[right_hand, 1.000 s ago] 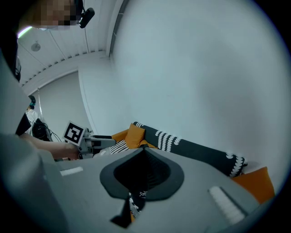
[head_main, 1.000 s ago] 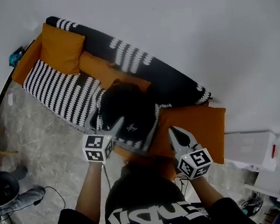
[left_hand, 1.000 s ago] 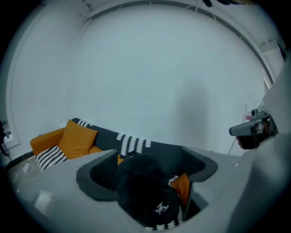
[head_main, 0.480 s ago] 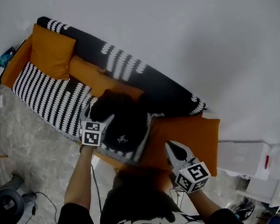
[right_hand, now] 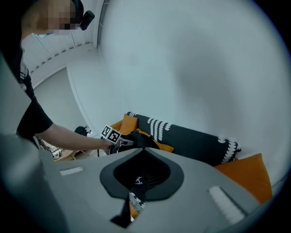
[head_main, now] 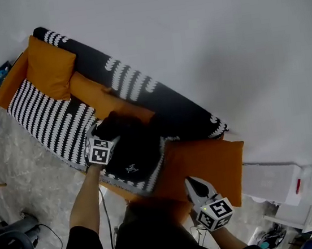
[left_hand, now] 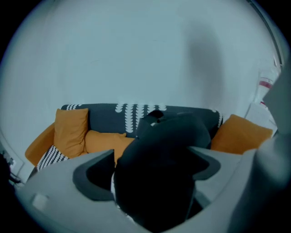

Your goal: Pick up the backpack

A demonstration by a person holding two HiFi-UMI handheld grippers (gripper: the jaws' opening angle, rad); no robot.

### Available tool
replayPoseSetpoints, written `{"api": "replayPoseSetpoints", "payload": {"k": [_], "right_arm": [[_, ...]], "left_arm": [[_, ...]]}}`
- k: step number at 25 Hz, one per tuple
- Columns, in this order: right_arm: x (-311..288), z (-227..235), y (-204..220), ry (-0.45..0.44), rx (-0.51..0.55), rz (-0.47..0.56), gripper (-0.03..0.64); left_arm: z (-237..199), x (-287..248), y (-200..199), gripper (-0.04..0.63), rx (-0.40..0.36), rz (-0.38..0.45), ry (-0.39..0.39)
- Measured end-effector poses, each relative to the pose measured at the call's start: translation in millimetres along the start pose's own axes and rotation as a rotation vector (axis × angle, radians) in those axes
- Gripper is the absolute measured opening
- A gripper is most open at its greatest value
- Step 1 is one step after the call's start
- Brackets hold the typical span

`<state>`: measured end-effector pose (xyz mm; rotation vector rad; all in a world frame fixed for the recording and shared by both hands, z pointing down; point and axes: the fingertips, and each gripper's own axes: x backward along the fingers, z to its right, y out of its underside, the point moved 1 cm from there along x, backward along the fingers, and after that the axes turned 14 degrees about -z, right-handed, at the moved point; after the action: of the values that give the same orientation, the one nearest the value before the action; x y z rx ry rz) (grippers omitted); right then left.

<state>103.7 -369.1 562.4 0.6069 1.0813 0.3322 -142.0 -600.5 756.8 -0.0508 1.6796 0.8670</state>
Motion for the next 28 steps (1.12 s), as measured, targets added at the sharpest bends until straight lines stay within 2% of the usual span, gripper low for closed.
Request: {"api": "replayPoseSetpoints", "payload": {"k": [5, 7, 9, 12, 13, 15, 23, 26, 28], "right_arm": [[-5, 2, 5, 0.0, -0.014, -0.02, -0.002], [-9, 0, 5, -0.005, -0.014, -0.027, -0.002], [-12, -2, 7, -0.011, -0.016, -0.033, -0.002], [-16, -5, 8, -0.016, -0.015, -0.04, -0.002], [-17, -6, 8, -0.018, -0.014, -0.041, -0.002], [-19, -7, 9, -0.02, -0.012, -0.045, -0.002], [-21, -2, 7, -0.008, -0.007, -0.028, -0.002], [-17, -2, -1, -0.006, 0.004, -0.007, -0.002], [-13, -3, -7, -0.006, 0.009, 0.01, -0.002]], "left_arm": [[-7, -14, 2, 0.483, -0.036, -0.056, 0.031], [-4, -16, 4, 0.44, -0.027, -0.044, 0.054], [1, -13, 6, 0.366, -0.009, -0.033, 0.074], [12, -8, 11, 0.178, -0.001, -0.031, 0.107], [16, -7, 14, 0.136, 0.002, -0.032, 0.118], [23, -6, 19, 0.092, 0.02, -0.043, 0.146], [60, 24, 26, 0.064, 0.125, -0.037, 0.271], [77, 46, 18, 0.057, 0.15, 0.0, 0.301], [85, 64, 11, 0.055, 0.178, 0.058, 0.295]]}}
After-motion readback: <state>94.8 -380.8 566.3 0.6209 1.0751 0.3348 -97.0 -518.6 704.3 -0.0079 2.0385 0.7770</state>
